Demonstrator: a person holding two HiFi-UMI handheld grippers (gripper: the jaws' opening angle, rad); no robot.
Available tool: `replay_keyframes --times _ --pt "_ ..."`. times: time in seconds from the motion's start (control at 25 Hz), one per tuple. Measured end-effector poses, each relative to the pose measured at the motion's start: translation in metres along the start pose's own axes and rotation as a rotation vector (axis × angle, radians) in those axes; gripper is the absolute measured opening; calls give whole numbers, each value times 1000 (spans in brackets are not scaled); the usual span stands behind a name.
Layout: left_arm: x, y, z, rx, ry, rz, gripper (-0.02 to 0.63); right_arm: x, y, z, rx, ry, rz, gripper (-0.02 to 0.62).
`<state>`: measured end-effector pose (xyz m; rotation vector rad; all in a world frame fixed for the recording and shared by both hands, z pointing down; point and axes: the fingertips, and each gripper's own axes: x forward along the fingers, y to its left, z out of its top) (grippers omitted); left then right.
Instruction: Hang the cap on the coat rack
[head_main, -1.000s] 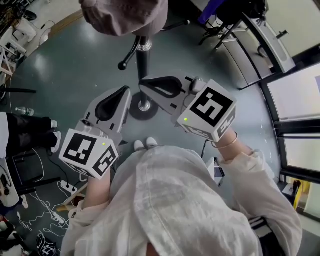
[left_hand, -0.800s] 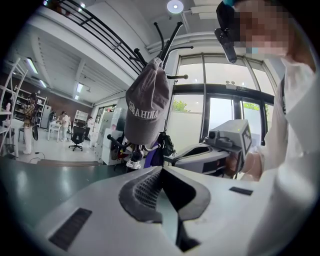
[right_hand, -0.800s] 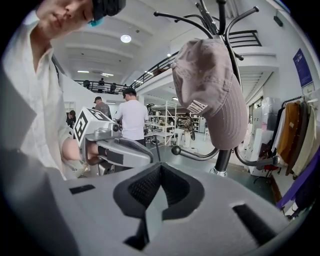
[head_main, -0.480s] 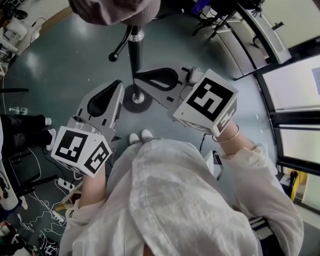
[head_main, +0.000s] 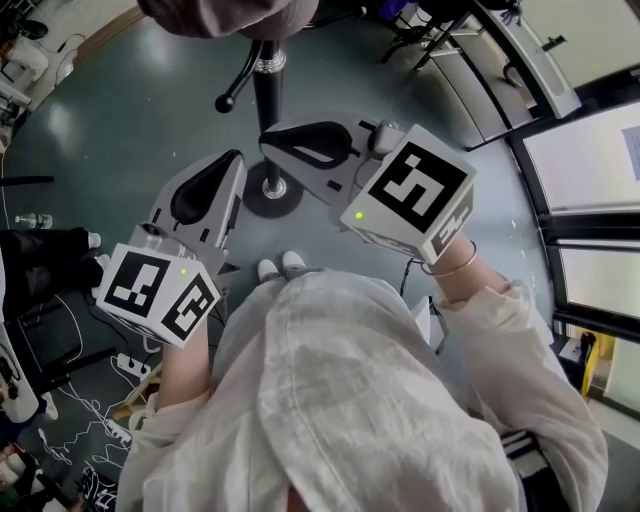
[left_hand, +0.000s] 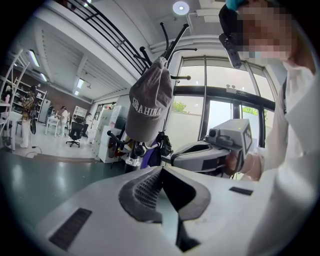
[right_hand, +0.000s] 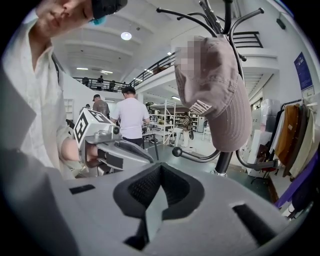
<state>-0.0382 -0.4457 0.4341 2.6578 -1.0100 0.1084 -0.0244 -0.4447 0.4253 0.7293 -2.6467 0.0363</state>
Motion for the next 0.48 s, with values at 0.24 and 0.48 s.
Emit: replay_keyframes --times 0.24,0.48 --pt "-1 -3 -2 3 0 -6 15 -2 4 0 -17 7 -1 2" --pt "-2 -7 -2 13 -1 -18 15 -3 8 -1 -2 -11 -6 2"
